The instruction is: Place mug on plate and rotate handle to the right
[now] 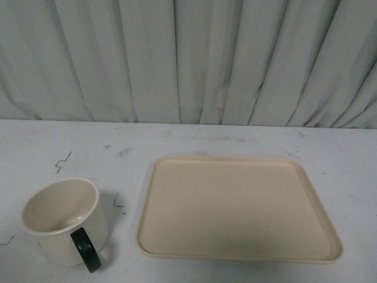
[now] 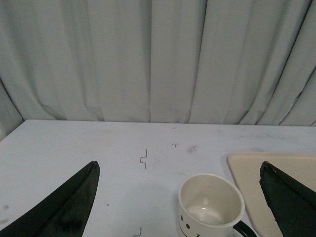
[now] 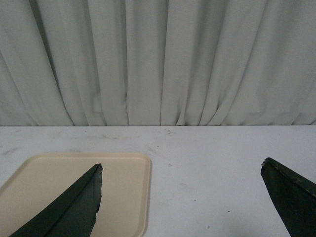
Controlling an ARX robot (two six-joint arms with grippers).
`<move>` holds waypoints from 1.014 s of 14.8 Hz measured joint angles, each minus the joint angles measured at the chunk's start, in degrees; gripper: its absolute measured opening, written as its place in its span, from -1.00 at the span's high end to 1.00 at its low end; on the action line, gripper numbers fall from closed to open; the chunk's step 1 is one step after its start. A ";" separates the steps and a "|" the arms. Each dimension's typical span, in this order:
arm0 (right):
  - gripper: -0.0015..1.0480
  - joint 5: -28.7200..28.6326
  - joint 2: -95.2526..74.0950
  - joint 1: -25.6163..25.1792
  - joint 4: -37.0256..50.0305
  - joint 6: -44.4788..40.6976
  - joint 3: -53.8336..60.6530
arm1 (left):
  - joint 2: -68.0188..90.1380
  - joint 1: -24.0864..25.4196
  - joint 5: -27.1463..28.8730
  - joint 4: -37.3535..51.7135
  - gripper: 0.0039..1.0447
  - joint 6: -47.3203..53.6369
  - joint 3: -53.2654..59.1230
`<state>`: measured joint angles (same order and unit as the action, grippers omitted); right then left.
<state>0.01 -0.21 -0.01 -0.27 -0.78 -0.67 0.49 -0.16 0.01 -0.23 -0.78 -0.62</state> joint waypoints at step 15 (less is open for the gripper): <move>-0.87 0.00 0.00 0.00 0.00 0.00 0.00 | 0.00 0.00 0.00 0.00 -0.88 0.00 0.00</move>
<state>0.01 -0.21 -0.01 -0.27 -0.78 -0.67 0.49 -0.16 0.01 -0.23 -0.78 -0.62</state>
